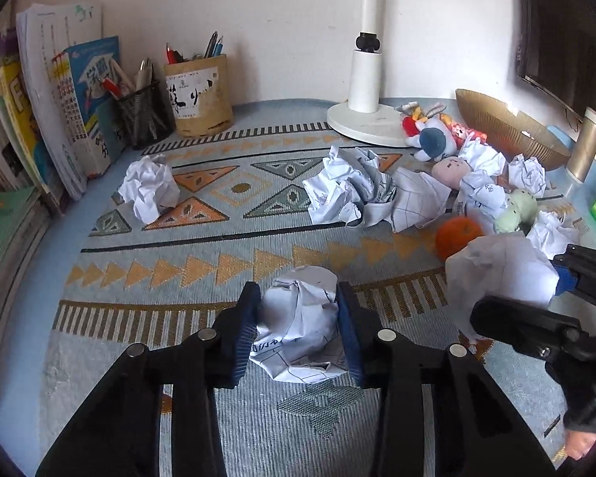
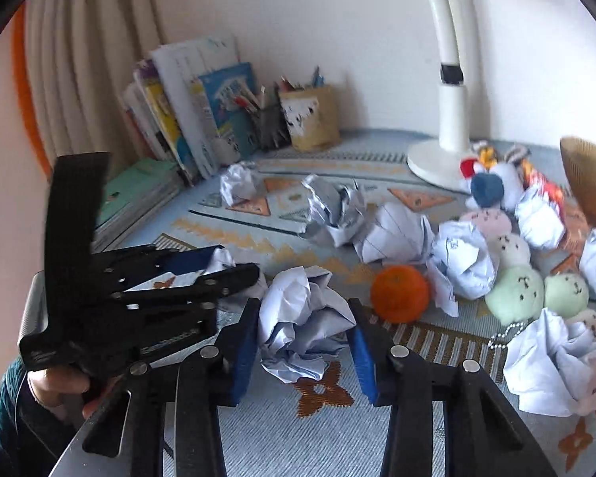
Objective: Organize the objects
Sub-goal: 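Carry both paper balls to the brown bowl and open both tools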
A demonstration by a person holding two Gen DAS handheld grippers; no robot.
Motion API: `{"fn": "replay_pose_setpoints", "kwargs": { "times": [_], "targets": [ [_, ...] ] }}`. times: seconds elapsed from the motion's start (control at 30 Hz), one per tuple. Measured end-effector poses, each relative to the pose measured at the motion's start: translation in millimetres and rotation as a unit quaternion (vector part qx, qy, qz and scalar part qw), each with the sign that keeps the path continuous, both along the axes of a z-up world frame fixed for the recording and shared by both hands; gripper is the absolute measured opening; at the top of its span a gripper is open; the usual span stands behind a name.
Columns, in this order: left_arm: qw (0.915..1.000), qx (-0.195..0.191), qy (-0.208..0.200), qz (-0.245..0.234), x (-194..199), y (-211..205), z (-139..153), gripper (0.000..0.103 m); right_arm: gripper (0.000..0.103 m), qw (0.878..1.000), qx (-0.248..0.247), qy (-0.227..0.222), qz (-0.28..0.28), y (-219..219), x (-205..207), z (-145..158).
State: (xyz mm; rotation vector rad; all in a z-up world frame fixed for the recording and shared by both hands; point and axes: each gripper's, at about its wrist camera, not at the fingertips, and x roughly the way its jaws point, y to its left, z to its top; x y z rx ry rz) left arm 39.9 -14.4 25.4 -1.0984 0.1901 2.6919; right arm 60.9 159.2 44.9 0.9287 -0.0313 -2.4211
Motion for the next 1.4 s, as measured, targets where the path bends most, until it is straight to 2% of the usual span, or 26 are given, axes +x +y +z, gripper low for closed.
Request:
{"fn": "replay_pose_setpoints", "kwargs": {
  "times": [0.1,0.27,0.3,0.37,0.4,0.43,0.57,0.63,0.7,0.83,0.97,1.07,1.1,1.17,1.23,1.3,1.33,1.37,1.4],
  "targets": [
    [0.9999,-0.009,0.005,0.012,2,-1,1,0.035,0.041,1.000,-0.005,-0.005,0.003,0,-1,0],
    [0.9998,0.015,0.010,0.009,18,9,13,0.035,0.041,0.998,-0.047,-0.033,-0.013,25,-3,1],
    [0.9997,0.022,0.013,-0.001,23,15,17,0.035,0.041,0.996,-0.069,-0.055,-0.014,36,-2,1],
    [0.9994,0.023,0.020,-0.016,29,30,26,0.035,0.041,0.983,-0.154,-0.101,0.005,65,1,3],
    [0.9991,0.024,0.025,-0.026,32,43,33,0.035,0.041,0.974,-0.198,-0.107,0.010,84,4,8],
    [0.9985,0.028,0.030,-0.036,33,54,41,0.035,0.041,0.973,-0.211,-0.098,0.004,98,8,16],
    [0.9939,0.051,0.055,-0.080,28,104,78,0.035,0.041,0.980,-0.187,-0.016,-0.062,158,27,63],
    [0.9892,0.063,0.073,-0.110,20,137,103,0.035,0.041,0.980,-0.166,0.020,-0.110,190,31,85],
    [0.9853,0.067,0.089,-0.129,9,165,121,0.035,0.041,0.976,-0.148,0.053,-0.154,218,32,104],
    [0.9816,0.060,0.110,-0.144,-26,217,141,0.035,0.041,0.960,-0.099,0.084,-0.247,267,20,124],
    [0.9815,0.069,0.090,-0.154,-63,261,142,0.035,0.041,0.940,-0.079,0.073,-0.325,312,-10,128],
    [0.9820,0.081,0.057,-0.160,-94,293,125,0.035,0.041,0.920,-0.045,0.028,-0.389,341,-46,119],
    [0.9822,0.084,0.046,-0.162,-101,301,118,0.035,0.041,0.918,-0.046,0.006,-0.395,351,-61,112],
    [0.9826,0.086,0.023,-0.163,-116,318,104,0.035,0.041,0.921,-0.065,-0.029,-0.384,364,-87,99],
    [0.9831,0.085,0.013,-0.162,-126,329,94,0.035,0.041,0.921,-0.062,-0.039,-0.383,366,-101,91],
    [0.9824,0.090,0.008,-0.164,-134,338,90,0.038,0.042,0.921,-0.051,-0.036,-0.385,365,-110,87],
    [0.9817,0.096,0.003,-0.164,-138,342,88,0.043,0.047,0.920,-0.046,-0.034,-0.387,365,-113,86],
    [0.9811,0.104,-0.007,-0.163,-143,343,87,0.061,0.054,0.919,-0.035,-0.033,-0.392,364,-117,85],
    [0.9807,0.115,-0.021,-0.157,-149,343,85,0.084,0.073,0.916,-0.021,-0.033,-0.398,364,-123,85]
  ]
}}
